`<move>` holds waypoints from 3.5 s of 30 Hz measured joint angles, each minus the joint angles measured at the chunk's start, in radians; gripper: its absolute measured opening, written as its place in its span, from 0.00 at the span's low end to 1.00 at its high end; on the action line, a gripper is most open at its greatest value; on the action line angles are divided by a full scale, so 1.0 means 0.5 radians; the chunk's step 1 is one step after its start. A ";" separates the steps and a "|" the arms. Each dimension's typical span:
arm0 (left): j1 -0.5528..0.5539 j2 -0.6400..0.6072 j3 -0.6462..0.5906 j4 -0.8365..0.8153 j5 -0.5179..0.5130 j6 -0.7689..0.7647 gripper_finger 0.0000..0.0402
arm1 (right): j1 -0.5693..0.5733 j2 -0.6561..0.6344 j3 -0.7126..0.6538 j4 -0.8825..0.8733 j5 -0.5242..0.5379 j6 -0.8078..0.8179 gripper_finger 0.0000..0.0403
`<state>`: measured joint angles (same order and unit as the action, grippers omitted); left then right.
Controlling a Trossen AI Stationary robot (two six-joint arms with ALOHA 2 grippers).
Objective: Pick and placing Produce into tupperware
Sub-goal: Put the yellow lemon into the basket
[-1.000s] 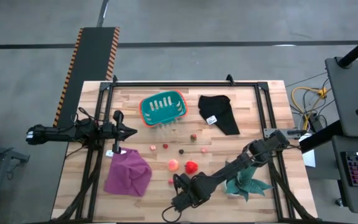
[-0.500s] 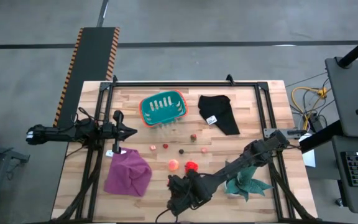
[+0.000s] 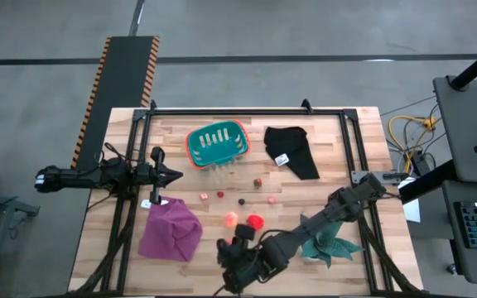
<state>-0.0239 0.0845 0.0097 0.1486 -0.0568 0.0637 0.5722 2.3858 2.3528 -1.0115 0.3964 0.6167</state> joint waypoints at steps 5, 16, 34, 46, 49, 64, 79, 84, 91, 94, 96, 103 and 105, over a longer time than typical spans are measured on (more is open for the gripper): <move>0.000 0.000 0.000 0.000 0.000 0.000 0.00 | 0.055 -0.005 0.000 0.035 -0.021 -0.306 0.48; -0.001 0.000 0.000 0.000 0.000 0.001 0.00 | 0.073 -0.010 0.000 0.042 -0.015 -0.331 0.48; 0.000 0.000 0.000 0.000 0.000 0.000 0.00 | -0.254 -0.233 0.000 0.029 -0.032 -0.900 0.48; -0.001 0.000 0.000 0.000 0.000 0.000 0.00 | -0.612 -0.358 0.000 0.037 -0.255 -1.283 0.48; 0.000 0.000 0.000 0.000 -0.001 0.000 0.00 | -0.730 -0.383 0.000 0.040 -0.369 -1.368 0.48; -0.001 0.000 0.000 0.001 -0.008 0.008 0.00 | -1.489 -0.417 0.000 0.051 -0.878 -1.768 0.48; 0.000 0.000 0.000 0.001 -0.016 0.358 0.00 | -2.044 -0.401 -0.001 0.084 -1.031 -1.971 0.48; -0.001 0.000 0.000 0.004 -0.018 0.418 0.00 | -2.112 -0.397 -0.005 0.100 -1.116 -2.007 0.48; 0.000 0.000 0.000 0.020 -0.026 0.424 0.00 | -2.107 -0.397 -0.009 0.103 -1.128 -2.036 0.48; -0.001 0.000 0.000 0.022 -0.048 0.424 0.00 | -2.096 -0.397 -0.029 0.105 -1.128 -2.035 0.48; -0.001 0.000 0.000 0.022 -0.063 0.424 0.00 | -2.084 -0.397 -0.051 0.114 -1.128 -2.027 0.48; 0.000 0.000 0.000 0.025 -0.063 0.424 0.00 | -2.020 -0.397 -0.222 0.285 -1.123 -2.038 0.48; -0.001 0.000 0.000 0.040 -0.062 0.424 0.00 | -2.009 -0.397 -0.267 0.333 -1.123 -2.038 0.48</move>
<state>-0.0242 0.0845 0.0097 0.1685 -0.0881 0.2756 -0.4323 2.1876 2.2192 -0.8448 -0.1651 -0.4023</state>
